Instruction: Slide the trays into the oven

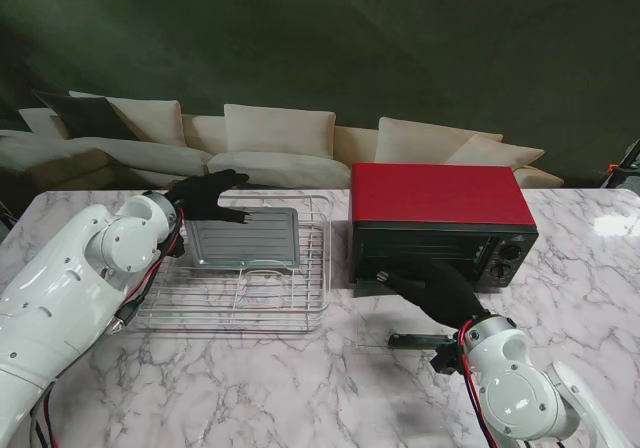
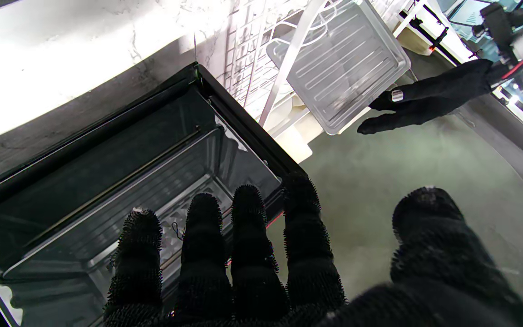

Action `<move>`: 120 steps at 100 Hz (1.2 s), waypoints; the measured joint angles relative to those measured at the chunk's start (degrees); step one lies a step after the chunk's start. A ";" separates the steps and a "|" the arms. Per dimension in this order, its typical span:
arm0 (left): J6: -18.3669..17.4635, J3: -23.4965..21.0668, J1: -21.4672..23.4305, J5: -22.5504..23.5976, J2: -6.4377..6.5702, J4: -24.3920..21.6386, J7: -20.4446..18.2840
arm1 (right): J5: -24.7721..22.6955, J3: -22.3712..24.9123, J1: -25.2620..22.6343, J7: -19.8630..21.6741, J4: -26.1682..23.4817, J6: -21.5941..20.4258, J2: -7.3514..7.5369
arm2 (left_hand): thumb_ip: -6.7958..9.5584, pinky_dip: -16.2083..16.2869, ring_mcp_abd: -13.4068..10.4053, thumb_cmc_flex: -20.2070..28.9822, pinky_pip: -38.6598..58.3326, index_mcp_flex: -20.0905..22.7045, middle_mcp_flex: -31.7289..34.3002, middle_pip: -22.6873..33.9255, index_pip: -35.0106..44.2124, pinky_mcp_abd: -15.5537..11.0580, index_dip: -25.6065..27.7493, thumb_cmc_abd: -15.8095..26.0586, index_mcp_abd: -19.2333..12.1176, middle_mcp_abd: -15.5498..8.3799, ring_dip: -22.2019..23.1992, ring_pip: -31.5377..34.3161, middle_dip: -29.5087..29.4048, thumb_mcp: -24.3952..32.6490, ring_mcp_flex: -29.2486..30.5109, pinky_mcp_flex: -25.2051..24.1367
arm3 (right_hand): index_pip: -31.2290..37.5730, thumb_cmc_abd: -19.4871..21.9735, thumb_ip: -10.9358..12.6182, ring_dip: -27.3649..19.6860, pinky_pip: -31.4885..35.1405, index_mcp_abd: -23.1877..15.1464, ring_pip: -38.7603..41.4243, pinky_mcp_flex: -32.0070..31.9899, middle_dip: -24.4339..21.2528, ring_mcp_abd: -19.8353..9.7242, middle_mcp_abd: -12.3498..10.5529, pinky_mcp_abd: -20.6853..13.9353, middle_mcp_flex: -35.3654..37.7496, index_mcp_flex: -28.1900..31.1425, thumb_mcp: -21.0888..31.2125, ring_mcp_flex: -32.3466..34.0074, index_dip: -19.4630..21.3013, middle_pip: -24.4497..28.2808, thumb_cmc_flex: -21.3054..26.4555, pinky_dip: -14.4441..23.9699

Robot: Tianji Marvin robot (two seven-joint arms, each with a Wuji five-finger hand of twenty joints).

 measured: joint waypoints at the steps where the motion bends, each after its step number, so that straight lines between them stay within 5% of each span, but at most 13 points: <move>1: 0.10 0.07 -0.04 -0.04 -0.01 0.14 0.03 | 0.00 -0.01 0.02 0.01 0.01 0.03 0.00 | 0.00 0.00 -0.03 0.00 0.03 0.00 0.45 0.00 0.31 0.00 0.00 0.00 0.06 -0.19 0.28 0.00 0.25 0.00 0.02 0.08 | 0.00 0.00 0.00 0.00 -0.01 0.00 0.00 0.00 0.00 0.00 0.00 0.00 0.00 0.00 0.00 0.00 0.00 0.00 0.00 0.00; 22: 0.75 1.08 -0.39 -0.01 -0.05 1.83 0.42 | -0.05 -0.07 0.19 0.17 0.14 0.19 0.00 | -0.03 0.66 -1.54 0.19 5.73 0.14 5.03 4.72 4.14 -0.78 3.55 -2.91 0.93 -1.57 2.50 1.13 5.88 0.15 4.30 1.58 | 0.00 0.00 0.00 0.33 -0.11 0.00 -0.15 0.00 0.00 0.00 0.00 0.00 0.00 0.00 0.00 0.00 0.01 -0.01 0.00 0.01; 35: 0.73 1.34 -0.40 0.58 -0.03 2.06 0.15 | -0.05 -0.07 0.17 0.11 0.14 0.21 0.00 | -0.03 1.34 -2.25 2.50 10.63 5.94 12.95 7.83 6.58 -1.51 6.12 -4.24 0.83 -3.50 4.49 2.91 9.03 0.22 7.37 3.08 | 0.00 0.00 0.00 0.33 -0.12 0.00 -0.60 0.00 0.00 0.00 0.01 0.00 0.00 0.00 -0.01 0.00 0.01 -0.01 0.00 0.01; 53: -0.30 1.37 -0.21 0.83 0.03 2.42 0.06 | -0.04 0.06 0.02 -0.01 0.11 0.26 -0.04 | -0.03 2.82 -2.99 6.32 17.96 14.15 23.83 11.48 11.16 -2.55 8.72 -5.24 -4.24 -7.13 7.94 6.19 11.12 0.26 14.89 6.82 | 0.00 -0.01 0.00 0.33 -0.24 0.00 -0.60 0.00 0.00 0.01 0.02 0.00 0.00 0.00 -0.31 0.00 0.02 -0.01 0.00 0.02; 82: -1.48 1.37 0.42 1.26 0.11 2.63 0.60 | 0.04 0.23 -0.17 -0.18 0.05 0.34 -0.09 | -0.29 3.63 -3.85 14.91 28.54 22.65 37.24 17.21 20.10 -3.00 11.27 -5.47 -6.81 -8.65 12.32 12.80 13.34 4.12 26.24 14.53 | -0.01 -0.01 0.00 0.33 -0.26 0.00 -0.62 0.00 0.00 0.02 0.02 0.01 0.00 0.00 -0.32 0.00 0.02 -0.01 0.00 0.06; 103: -1.57 0.63 1.61 1.05 0.18 1.87 -0.04 | 0.20 0.26 -0.18 -0.06 0.05 0.52 -0.09 | 1.86 3.51 -3.93 27.32 31.38 25.52 46.53 6.53 26.00 -3.55 11.36 -7.28 -7.17 -8.71 12.94 14.13 22.67 6.07 28.84 17.65 | -0.01 -0.01 0.00 0.33 -0.62 0.00 -0.62 0.00 0.15 0.02 0.04 0.01 0.00 0.00 -0.32 0.00 0.02 -0.01 0.00 0.06; 120: -1.30 0.59 2.64 3.36 0.51 0.57 -1.24 | 0.30 0.23 -0.09 0.08 0.09 0.58 -0.09 | 2.47 3.49 -4.06 29.29 32.26 27.81 48.25 5.43 29.38 -3.55 11.21 -7.09 -7.81 -8.80 12.99 15.24 24.24 6.74 31.03 19.64 | -0.01 -0.01 0.00 0.33 -0.63 0.00 -0.62 0.00 0.16 0.03 0.04 0.01 0.00 0.00 -0.32 0.00 0.03 -0.01 0.01 0.07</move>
